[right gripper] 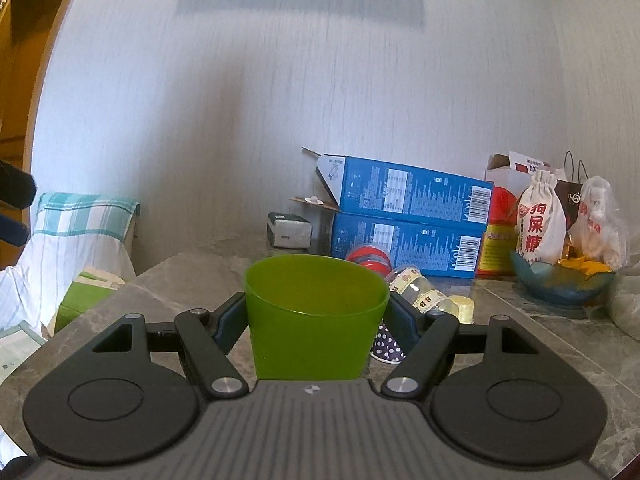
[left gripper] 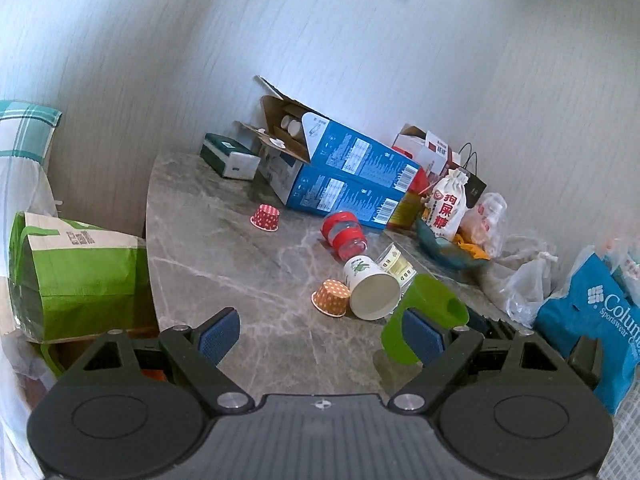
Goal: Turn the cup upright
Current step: 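Rotate the green cup upright in the right gripper, opening upward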
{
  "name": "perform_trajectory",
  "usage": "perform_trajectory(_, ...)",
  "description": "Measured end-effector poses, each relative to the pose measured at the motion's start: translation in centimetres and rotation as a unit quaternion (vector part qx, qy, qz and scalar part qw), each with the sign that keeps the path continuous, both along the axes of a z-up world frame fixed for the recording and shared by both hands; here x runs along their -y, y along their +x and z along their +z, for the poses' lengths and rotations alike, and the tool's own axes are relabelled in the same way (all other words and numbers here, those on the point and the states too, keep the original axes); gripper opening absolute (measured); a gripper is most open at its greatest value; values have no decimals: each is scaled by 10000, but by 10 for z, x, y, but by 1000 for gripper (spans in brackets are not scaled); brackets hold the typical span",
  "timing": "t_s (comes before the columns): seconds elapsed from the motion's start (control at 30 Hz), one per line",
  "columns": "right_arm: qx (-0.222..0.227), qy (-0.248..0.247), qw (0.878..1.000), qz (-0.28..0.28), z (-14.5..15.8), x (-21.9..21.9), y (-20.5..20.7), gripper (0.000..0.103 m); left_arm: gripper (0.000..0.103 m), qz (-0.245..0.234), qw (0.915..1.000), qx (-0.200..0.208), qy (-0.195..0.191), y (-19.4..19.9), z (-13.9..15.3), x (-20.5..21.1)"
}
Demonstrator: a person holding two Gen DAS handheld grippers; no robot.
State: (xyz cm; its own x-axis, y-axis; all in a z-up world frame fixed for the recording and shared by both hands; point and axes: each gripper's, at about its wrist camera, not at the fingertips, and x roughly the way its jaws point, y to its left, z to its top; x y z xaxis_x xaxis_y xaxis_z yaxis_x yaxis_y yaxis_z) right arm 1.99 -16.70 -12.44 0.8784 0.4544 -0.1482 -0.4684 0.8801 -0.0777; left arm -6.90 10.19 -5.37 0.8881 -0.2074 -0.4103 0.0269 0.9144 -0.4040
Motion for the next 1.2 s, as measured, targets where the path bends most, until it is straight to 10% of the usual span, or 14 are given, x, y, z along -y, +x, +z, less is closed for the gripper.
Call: perform_trajectory(1.2, -383, -64, 9992, 78, -13, -12, 7, 75, 91, -85, 9993, -317, -169, 10, -20, 6)
